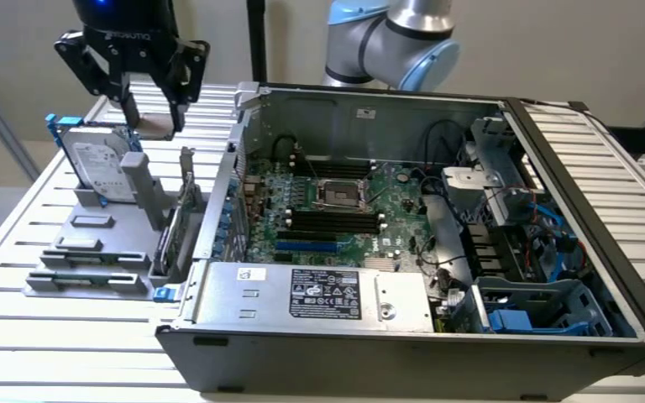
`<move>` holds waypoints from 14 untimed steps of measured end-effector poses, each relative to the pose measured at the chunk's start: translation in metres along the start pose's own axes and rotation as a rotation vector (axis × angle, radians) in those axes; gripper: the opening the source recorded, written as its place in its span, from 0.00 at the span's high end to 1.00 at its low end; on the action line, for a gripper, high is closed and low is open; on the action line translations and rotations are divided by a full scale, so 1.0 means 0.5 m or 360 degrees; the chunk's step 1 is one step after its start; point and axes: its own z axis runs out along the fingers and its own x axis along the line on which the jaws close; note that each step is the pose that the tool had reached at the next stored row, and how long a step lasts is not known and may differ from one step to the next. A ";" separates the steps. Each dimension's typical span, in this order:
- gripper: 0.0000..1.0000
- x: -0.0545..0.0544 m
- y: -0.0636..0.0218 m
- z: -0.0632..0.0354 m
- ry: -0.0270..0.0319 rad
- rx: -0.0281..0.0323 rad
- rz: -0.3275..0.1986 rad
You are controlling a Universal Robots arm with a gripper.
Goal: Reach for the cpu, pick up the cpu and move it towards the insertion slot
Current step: 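Pick up the cpu and move it towards the insertion slot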
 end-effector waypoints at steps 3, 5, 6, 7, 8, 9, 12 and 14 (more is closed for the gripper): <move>0.46 -0.027 0.000 -0.004 0.00017 -0.00003 0.0000; 0.46 -0.045 -0.001 -0.006 0.00026 -0.00006 0.0000; 0.46 -0.055 -0.001 -0.007 0.00029 -0.00008 0.0000; 0.46 -0.064 -0.001 -0.007 0.00030 -0.00013 0.0000; 0.46 -0.073 -0.001 -0.008 0.00031 -0.00018 0.0000; 0.46 -0.082 -0.002 -0.008 0.00031 -0.00025 0.0000; 0.46 -0.109 -0.002 -0.009 0.00031 -0.00048 0.0000; 0.46 -0.128 -0.003 -0.010 0.00030 -0.00067 -0.0001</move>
